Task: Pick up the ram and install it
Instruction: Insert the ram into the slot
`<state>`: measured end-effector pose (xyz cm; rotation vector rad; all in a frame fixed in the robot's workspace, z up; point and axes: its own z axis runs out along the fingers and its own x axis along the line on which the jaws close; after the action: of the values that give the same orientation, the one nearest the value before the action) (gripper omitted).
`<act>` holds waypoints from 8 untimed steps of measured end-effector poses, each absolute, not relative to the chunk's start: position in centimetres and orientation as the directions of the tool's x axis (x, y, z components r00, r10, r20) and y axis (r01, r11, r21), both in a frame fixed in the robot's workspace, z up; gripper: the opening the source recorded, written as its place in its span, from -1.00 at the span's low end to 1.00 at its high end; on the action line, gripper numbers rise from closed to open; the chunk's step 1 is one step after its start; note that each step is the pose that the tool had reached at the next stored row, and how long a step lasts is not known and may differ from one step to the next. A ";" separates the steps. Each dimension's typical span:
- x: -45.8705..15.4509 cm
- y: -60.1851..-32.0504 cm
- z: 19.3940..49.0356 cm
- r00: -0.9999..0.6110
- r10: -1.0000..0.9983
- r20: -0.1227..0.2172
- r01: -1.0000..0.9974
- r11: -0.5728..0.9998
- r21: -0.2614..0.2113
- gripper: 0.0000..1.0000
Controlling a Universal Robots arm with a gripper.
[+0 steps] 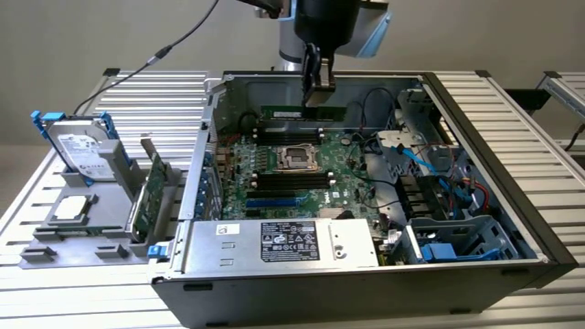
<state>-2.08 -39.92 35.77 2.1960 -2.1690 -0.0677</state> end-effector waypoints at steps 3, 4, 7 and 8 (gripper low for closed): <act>-2.3 -40.3 35.2 0.013 -1.000 0.007 -0.998 -0.012 0.069 -0.72; -2.4 -40.3 35.0 0.013 -1.000 0.007 -0.998 -0.012 0.069 -0.72; -2.8 -40.4 34.5 0.013 -1.000 0.007 -0.998 -0.012 0.069 -0.72; -2.9 -40.4 34.3 0.013 -1.000 0.007 -0.998 -0.012 0.069 -0.72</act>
<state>-2.88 -40.35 34.33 2.1962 -2.1689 -0.0678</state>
